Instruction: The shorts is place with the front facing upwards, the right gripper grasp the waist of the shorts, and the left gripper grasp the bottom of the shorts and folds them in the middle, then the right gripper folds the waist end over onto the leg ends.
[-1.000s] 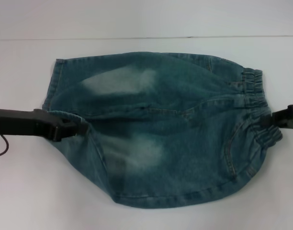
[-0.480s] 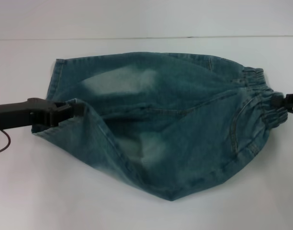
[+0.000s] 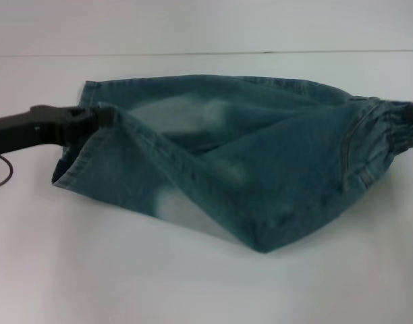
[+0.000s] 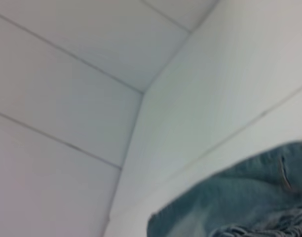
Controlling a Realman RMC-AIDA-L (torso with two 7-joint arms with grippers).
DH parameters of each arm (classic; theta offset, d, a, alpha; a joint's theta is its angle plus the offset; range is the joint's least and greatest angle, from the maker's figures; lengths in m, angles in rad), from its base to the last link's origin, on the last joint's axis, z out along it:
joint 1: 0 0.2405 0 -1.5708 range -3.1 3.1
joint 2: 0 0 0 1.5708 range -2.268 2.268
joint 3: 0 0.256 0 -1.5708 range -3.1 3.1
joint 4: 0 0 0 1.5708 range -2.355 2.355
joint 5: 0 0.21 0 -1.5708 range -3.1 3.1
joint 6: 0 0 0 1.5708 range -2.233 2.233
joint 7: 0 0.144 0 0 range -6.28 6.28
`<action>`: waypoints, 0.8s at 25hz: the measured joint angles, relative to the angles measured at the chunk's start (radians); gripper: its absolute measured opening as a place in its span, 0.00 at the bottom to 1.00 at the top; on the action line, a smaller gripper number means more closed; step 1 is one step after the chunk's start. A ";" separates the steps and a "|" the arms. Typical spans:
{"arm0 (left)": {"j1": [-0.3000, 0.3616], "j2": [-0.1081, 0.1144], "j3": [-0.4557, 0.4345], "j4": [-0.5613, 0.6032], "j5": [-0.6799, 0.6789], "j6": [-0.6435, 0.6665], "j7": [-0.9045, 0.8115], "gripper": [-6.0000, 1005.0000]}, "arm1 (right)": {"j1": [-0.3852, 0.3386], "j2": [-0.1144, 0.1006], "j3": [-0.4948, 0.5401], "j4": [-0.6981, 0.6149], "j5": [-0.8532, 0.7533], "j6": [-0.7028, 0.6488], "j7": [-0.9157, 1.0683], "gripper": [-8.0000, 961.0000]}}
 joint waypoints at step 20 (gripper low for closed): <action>-0.043 0.010 -0.018 -0.030 -0.061 -0.265 0.026 0.05 | 0.001 0.042 0.146 0.086 0.116 0.210 0.065 0.06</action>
